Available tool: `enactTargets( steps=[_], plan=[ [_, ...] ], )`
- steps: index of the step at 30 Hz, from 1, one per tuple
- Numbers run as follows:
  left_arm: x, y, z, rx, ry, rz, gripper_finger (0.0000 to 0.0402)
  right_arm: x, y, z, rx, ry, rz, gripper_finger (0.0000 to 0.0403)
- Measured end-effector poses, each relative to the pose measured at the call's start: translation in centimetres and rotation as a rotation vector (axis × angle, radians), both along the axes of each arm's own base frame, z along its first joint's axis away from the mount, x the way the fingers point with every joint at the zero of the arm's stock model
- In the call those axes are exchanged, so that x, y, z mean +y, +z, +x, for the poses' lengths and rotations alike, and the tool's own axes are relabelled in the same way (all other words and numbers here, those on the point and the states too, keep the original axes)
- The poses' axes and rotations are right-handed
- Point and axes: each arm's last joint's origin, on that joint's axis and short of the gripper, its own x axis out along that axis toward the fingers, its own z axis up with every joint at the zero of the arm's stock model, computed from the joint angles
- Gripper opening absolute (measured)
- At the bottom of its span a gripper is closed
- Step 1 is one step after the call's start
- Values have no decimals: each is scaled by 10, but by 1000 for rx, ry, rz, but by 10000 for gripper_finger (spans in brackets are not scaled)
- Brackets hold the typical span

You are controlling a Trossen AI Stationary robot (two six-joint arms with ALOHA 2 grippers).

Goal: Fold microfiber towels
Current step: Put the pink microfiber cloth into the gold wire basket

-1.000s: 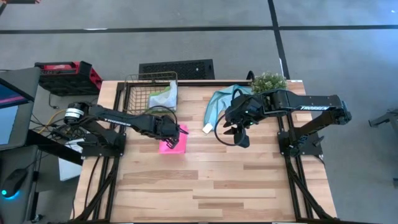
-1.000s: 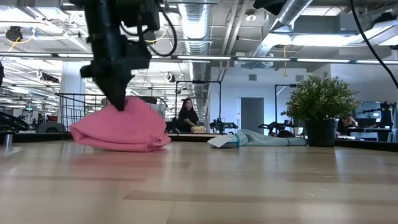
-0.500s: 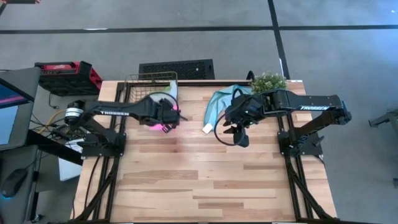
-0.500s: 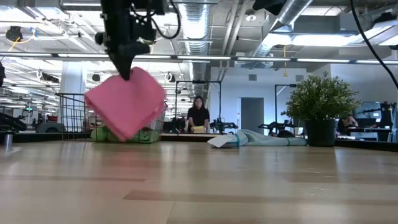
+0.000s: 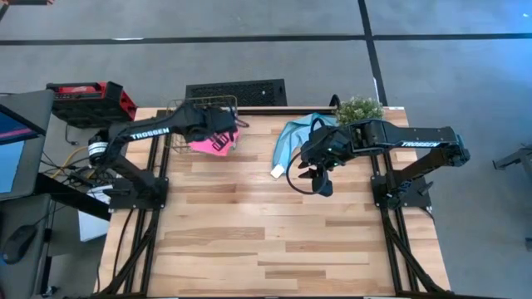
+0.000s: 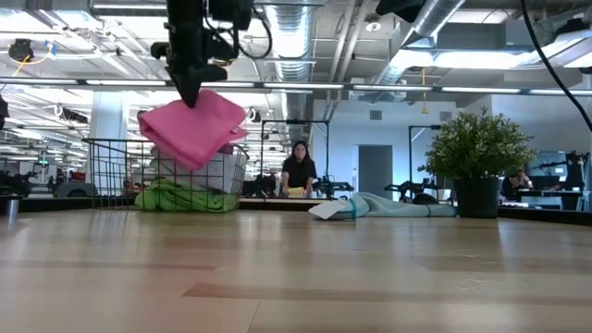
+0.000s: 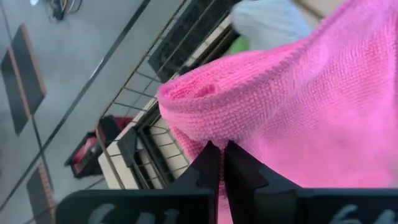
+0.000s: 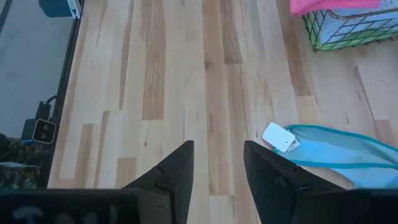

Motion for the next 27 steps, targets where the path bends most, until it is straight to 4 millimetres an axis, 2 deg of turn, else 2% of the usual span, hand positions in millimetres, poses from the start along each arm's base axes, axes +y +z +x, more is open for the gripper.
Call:
enactTargets(
  steps=[5, 11, 14, 21, 27],
  plan=[
    [33, -6, 1, -68, 62, -17, 0, 0, 0, 0, -1, 1, 0, 163],
    [66, -25, 7, -104, 108, -74, 0, 0, 0, 1, -6, -1, -2, 163],
    [74, -32, 7, -109, 161, -80, 0, 0, 0, 1, -6, -2, -2, 163],
    [87, -32, -7, -159, 310, -93, 0, -1, 0, 1, -7, -19, -22, 163],
    [95, -39, -6, -208, 315, -183, 2, -3, 0, 1, -7, -26, -23, 163]
  ],
)
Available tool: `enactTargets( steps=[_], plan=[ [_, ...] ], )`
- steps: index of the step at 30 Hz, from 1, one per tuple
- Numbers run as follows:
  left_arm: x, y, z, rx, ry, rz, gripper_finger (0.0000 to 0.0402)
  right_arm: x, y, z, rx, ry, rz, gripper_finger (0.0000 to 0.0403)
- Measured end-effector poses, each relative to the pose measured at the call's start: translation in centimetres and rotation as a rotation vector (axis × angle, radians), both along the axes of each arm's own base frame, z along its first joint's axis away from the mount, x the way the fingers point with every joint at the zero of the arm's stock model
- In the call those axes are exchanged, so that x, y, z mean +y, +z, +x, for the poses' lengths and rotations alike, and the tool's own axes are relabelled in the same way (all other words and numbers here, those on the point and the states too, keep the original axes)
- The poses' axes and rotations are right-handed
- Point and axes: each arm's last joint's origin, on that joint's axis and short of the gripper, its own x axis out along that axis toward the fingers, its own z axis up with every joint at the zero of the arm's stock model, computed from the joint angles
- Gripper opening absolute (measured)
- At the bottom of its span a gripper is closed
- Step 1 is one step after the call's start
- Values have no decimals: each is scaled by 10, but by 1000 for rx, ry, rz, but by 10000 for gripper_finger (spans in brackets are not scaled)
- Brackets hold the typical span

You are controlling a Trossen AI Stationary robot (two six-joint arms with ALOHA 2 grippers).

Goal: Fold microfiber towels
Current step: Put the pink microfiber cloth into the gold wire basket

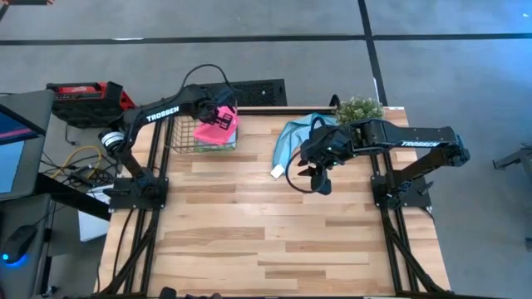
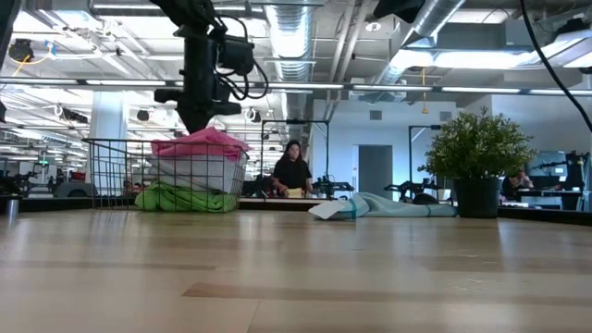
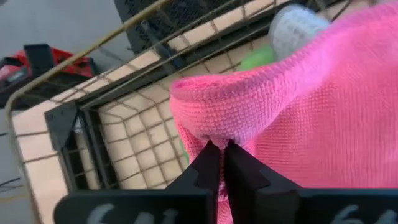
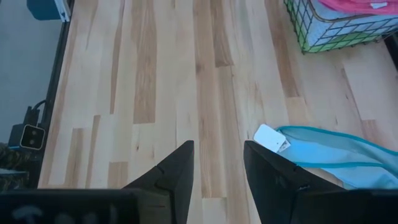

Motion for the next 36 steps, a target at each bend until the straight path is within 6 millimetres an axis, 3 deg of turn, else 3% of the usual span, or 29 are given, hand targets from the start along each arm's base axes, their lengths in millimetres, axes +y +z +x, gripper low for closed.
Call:
enactTargets(
  steps=[8, 20, 24, 31, 34, 36],
  plan=[
    [3, -7, 5, 38, -93, -16, 43, 0, 0, 0, 0, -1, 0, 163],
    [3, -6, 7, 42, -84, 21, 139, 0, 0, 0, 1, -1, 0, 163],
    [1, 9, 5, 19, -97, 47, 149, 0, 0, 0, 1, -1, 0, 163],
    [-19, 54, 9, -88, -223, 107, 150, 0, 0, 0, 1, 0, 1, 163],
    [-31, 58, 14, -46, -339, 121, 150, 0, 0, 0, 1, -1, 1, 163],
    [-32, 50, 15, -28, -320, 103, 150, 0, 0, 0, 1, -1, 1, 163]
  ],
)
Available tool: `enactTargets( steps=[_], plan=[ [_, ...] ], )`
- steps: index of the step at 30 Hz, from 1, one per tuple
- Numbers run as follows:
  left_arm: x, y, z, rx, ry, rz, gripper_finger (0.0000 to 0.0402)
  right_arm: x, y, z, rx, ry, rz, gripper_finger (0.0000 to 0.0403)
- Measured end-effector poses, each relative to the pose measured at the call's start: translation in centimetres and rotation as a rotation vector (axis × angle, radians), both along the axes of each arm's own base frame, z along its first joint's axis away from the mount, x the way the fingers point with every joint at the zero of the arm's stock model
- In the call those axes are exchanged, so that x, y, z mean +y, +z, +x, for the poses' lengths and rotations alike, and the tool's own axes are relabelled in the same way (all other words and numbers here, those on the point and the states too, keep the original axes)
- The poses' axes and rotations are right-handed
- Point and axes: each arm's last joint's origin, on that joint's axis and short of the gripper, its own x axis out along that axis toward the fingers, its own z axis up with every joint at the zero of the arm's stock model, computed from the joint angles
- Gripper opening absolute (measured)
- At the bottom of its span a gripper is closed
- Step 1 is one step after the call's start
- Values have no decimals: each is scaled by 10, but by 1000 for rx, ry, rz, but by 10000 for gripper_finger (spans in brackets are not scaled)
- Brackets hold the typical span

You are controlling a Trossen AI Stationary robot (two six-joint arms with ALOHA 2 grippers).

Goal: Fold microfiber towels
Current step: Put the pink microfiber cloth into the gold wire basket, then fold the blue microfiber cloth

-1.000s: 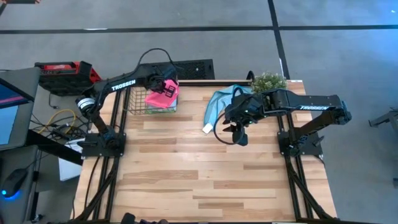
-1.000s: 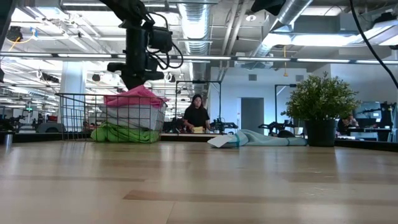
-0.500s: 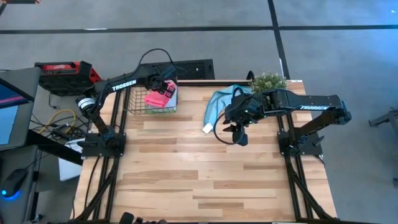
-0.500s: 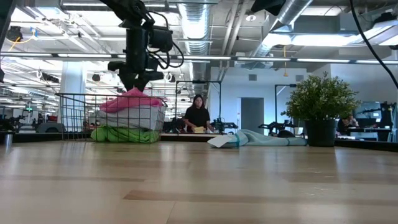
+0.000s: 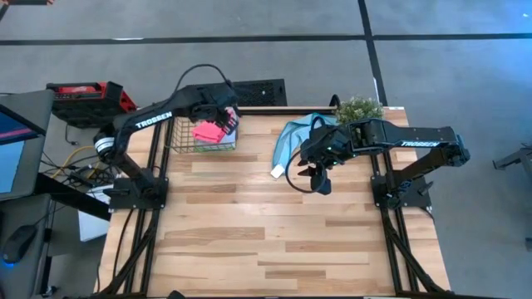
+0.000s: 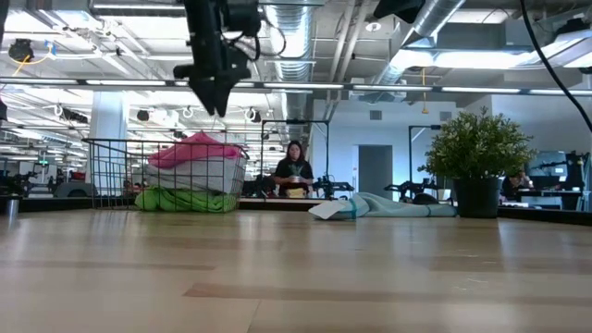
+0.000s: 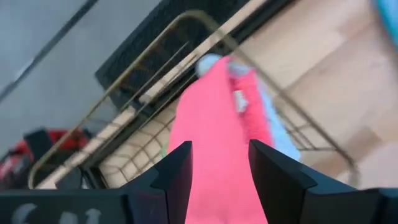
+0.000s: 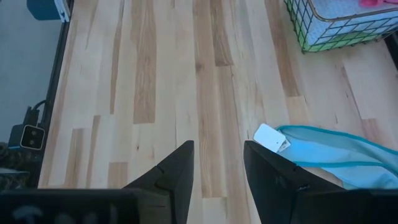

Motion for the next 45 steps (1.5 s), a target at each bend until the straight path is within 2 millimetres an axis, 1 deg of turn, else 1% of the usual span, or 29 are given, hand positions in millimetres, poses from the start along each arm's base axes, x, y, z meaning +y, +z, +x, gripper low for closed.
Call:
enactTargets(
  steps=[4, 6, 8, 13, 16, 19, 22, 24, 29, 33, 34, 36, 38, 41, 45],
  plan=[
    [13, -23, 0, 2, 71, -37, 146, 0, 0, 0, 0, -5, 5, 163],
    [17, -38, 2, 23, 84, -66, 145, 0, 0, 0, 0, -5, 5, 163],
    [20, -53, 3, 49, 86, -124, 144, 0, 0, 0, 0, -5, 5, 163],
    [27, -81, 11, 66, 57, -246, 144, 0, 0, 0, -1, -5, 5, 163],
    [30, -96, 17, 107, 45, -279, 144, 0, 0, 0, -1, -6, 5, 163],
    [31, -104, 19, 128, 46, -295, 144, 0, 0, 0, -1, -6, 5, 163],
    [32, -103, 19, 129, 50, -282, 144, 0, 0, 0, 0, -6, 6, 163],
    [31, -95, 17, 124, 50, -272, 144, 0, 0, 0, 0, -6, 6, 163],
    [26, -53, 9, 73, 51, -176, 143, 0, 0, 0, 0, -6, 6, 163],
    [15, -13, 3, -30, 29, -101, 143, 0, 0, 0, 0, -5, 5, 163],
    [10, -4, 2, -61, 12, -89, 143, 0, 0, 0, 1, -5, 5, 163],
    [-5, 8, 5, -115, -42, -81, 143, 0, 0, 0, 1, -5, 5, 163],
    [-25, 11, 13, -126, -146, -104, 143, 0, 0, 0, 1, -5, 5, 163],
    [-59, 5, 29, -69, -370, -113, 143, 0, 0, 0, 1, -5, 5, 163],
    [-104, -14, 57, -35, -692, -48, 143, 0, 0, 0, 6, -5, 5, 163]
  ],
)
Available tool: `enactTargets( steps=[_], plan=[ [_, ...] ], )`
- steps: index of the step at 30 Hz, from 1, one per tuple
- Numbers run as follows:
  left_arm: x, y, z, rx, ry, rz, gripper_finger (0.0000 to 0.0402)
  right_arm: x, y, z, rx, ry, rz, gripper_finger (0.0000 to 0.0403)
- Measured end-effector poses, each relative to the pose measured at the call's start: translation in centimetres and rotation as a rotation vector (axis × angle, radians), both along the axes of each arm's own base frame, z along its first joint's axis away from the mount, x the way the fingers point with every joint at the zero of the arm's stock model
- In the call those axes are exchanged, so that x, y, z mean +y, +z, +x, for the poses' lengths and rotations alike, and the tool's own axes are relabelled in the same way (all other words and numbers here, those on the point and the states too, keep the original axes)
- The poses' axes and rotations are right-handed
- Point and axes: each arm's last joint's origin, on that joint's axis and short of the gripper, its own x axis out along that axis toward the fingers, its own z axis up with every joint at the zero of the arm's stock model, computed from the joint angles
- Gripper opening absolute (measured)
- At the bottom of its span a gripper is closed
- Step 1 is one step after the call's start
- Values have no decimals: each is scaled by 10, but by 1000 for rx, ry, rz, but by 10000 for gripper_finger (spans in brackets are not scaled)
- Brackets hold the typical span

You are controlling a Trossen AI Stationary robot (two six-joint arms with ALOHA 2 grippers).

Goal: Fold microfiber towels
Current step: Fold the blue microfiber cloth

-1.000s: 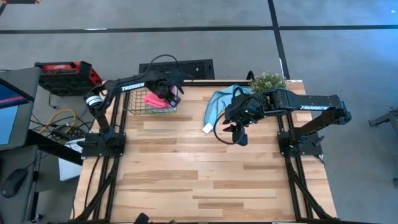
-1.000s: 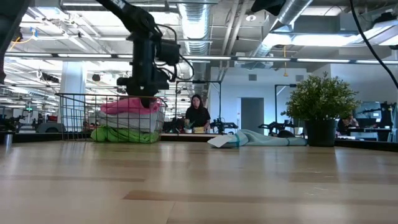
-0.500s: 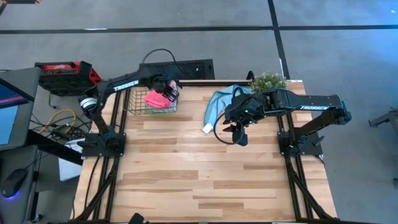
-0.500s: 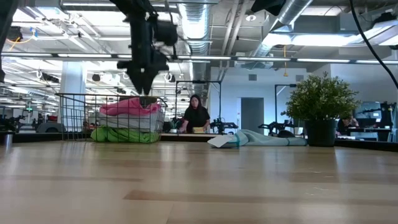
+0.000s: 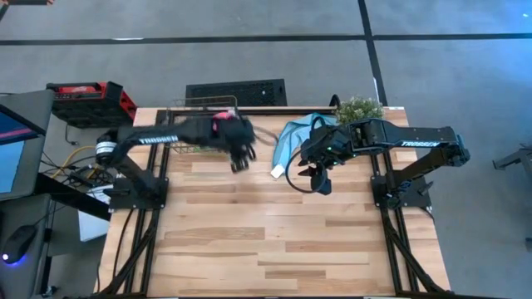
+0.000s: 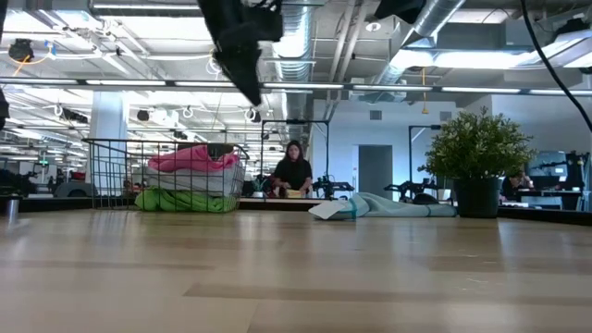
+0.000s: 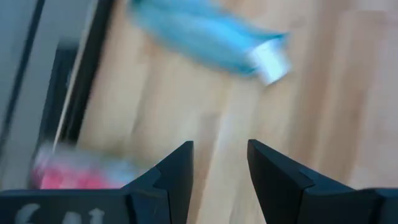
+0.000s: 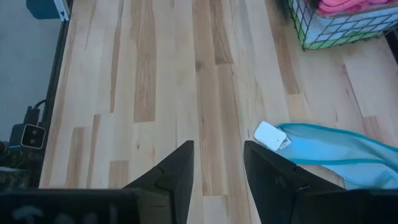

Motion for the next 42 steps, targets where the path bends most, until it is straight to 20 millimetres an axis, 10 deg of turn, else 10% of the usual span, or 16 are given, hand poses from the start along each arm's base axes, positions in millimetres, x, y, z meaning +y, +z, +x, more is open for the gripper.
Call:
enactTargets(
  steps=[10, 28, 42],
  plan=[
    [-59, -60, 62, -215, -377, 164, 143, -4, 10, -18, 1, -35, 19, 163],
    [-46, -182, 119, -154, -314, 210, 143, -4, 14, -25, -11, -33, 18, 163],
    [-26, -185, 124, -115, -218, 291, 143, -4, 13, -27, 5, -32, 16, 163]
  ],
)
